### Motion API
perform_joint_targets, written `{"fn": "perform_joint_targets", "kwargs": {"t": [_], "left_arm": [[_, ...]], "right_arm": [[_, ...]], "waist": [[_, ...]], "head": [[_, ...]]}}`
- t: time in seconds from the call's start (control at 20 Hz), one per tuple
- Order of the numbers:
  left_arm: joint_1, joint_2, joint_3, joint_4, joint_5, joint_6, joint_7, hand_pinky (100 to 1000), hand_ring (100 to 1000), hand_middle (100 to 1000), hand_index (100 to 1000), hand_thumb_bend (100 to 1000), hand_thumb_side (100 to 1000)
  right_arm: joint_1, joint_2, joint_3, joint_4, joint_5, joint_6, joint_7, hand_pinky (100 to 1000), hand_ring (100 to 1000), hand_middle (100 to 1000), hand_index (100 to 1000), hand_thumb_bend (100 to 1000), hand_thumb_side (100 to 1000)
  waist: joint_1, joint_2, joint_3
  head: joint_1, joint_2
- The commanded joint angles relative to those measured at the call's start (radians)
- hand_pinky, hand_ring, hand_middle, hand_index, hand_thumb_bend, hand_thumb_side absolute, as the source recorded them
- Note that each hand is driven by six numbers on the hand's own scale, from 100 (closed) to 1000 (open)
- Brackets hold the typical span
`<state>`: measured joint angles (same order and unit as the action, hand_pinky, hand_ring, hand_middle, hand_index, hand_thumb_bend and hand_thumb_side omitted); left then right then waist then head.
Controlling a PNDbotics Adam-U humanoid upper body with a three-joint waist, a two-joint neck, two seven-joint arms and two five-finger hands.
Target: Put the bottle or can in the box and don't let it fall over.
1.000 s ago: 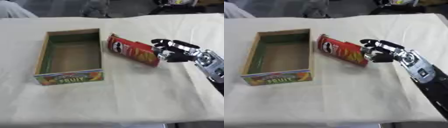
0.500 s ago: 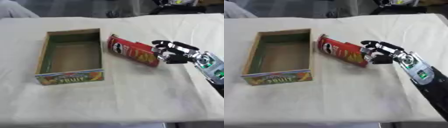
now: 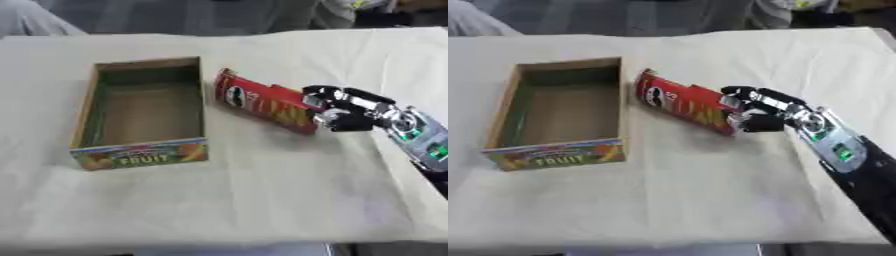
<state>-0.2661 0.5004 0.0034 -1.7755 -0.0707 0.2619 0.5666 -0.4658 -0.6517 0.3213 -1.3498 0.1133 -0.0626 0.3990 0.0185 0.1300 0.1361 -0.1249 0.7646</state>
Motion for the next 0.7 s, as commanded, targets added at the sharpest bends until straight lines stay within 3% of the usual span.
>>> {"fn": "perform_joint_targets", "kwargs": {"t": [0.05,0.7], "left_arm": [[-0.015,0.018,0.011,-0.018,-0.001,0.000,-0.001,411,801,828,711,316,552],[-0.015,0.018,0.012,-0.020,0.000,0.000,-0.003,411,802,825,708,309,552]], "right_arm": [[-0.009,-0.011,-0.004,-0.003,-0.002,0.000,0.007,866,1000,1000,1000,100,615],[-0.020,0.001,0.004,0.001,0.039,0.026,-0.018,815,1000,1000,1000,100,607]], "waist": [[0.011,0.005,0.001],[0.007,0.006,0.005]], "head": [[-0.001,0.005],[-0.003,0.005]]}}
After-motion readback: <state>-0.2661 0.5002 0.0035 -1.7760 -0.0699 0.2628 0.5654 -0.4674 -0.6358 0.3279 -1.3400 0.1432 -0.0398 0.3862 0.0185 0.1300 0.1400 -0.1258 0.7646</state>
